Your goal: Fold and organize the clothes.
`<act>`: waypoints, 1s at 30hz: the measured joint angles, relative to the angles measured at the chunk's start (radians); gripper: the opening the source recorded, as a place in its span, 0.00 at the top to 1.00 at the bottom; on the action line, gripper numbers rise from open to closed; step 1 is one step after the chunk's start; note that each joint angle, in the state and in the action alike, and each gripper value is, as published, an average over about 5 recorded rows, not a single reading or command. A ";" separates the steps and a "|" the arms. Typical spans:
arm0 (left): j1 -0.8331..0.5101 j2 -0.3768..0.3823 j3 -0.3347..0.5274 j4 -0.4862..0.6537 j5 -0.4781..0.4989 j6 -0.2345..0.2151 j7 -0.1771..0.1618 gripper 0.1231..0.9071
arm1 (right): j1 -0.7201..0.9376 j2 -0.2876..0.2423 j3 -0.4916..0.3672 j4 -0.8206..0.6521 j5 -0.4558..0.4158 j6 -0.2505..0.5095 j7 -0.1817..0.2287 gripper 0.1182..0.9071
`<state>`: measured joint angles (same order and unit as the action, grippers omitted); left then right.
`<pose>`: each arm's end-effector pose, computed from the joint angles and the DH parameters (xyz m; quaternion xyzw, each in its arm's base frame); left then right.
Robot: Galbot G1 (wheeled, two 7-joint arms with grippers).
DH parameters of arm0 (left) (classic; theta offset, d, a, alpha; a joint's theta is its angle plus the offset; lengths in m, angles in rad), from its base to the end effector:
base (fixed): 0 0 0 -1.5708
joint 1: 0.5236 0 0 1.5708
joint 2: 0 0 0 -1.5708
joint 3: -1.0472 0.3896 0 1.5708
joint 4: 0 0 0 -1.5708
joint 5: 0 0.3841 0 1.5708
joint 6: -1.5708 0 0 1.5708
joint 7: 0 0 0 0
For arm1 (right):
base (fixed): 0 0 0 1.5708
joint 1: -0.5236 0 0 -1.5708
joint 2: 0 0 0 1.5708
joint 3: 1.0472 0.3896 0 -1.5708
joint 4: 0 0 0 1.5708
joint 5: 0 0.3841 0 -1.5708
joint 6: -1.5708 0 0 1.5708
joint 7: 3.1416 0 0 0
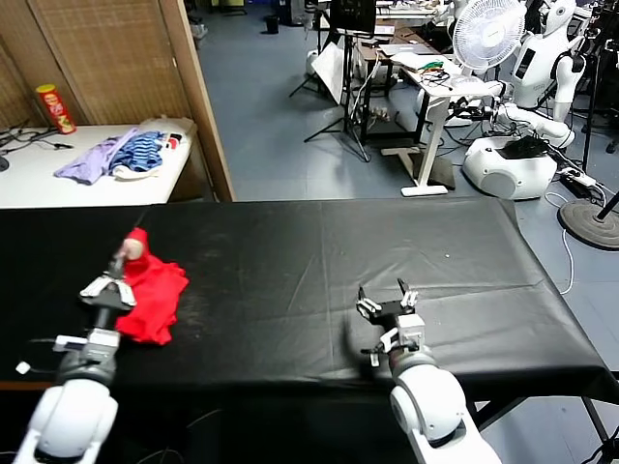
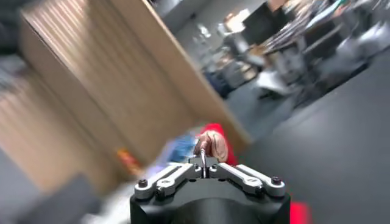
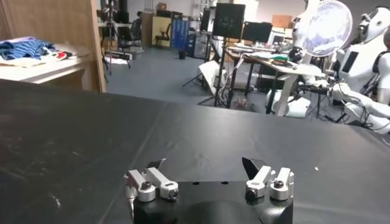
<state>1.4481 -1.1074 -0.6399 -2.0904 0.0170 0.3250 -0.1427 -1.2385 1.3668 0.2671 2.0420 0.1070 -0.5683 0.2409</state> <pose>0.2422 0.1235 -0.2771 0.0576 -0.9643 -0.2493 0.0684 0.2816 0.0414 -0.2871 0.0346 -0.9849 0.0656 0.1564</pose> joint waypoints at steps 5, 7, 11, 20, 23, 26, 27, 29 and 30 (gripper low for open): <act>-0.019 -0.091 0.138 -0.004 -0.209 -0.020 0.015 0.98 | -0.011 -0.012 0.016 0.004 0.012 0.004 -0.017 0.14; -0.032 -0.135 0.189 0.004 -0.247 -0.043 0.030 0.98 | -0.013 -0.016 0.019 0.004 0.024 0.012 -0.035 0.14; -0.045 -0.220 0.272 0.031 -0.268 -0.107 0.067 0.98 | -0.012 -0.027 0.015 0.000 0.059 0.030 -0.087 0.14; -0.053 -0.302 0.345 0.043 -0.278 -0.238 0.182 0.53 | 0.025 -0.053 -0.028 -0.021 0.230 -0.015 -0.169 0.14; -0.044 -0.300 0.341 0.030 -0.297 -0.266 0.212 0.32 | 0.047 -0.046 -0.053 -0.039 0.306 -0.049 -0.159 0.14; -0.035 -0.298 0.330 0.016 -0.307 -0.277 0.217 0.18 | 0.076 -0.031 -0.081 -0.061 0.377 -0.073 -0.130 0.14; -0.031 -0.298 0.326 0.012 -0.308 -0.279 0.217 0.16 | 0.086 -0.026 -0.089 -0.070 0.395 -0.075 -0.118 0.14; -0.023 -0.297 0.316 0.004 -0.309 -0.283 0.215 0.14 | 0.106 -0.013 -0.106 -0.091 0.418 -0.070 -0.091 0.14; -0.018 -0.297 0.311 0.001 -0.310 -0.285 0.213 0.14 | 0.115 -0.005 -0.114 -0.103 0.425 -0.066 -0.075 0.14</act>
<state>1.4306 -1.4044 -0.3287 -2.0891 -0.2928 0.0399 0.0705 -1.1234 1.3618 0.1531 1.9386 0.5324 -0.6346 0.1658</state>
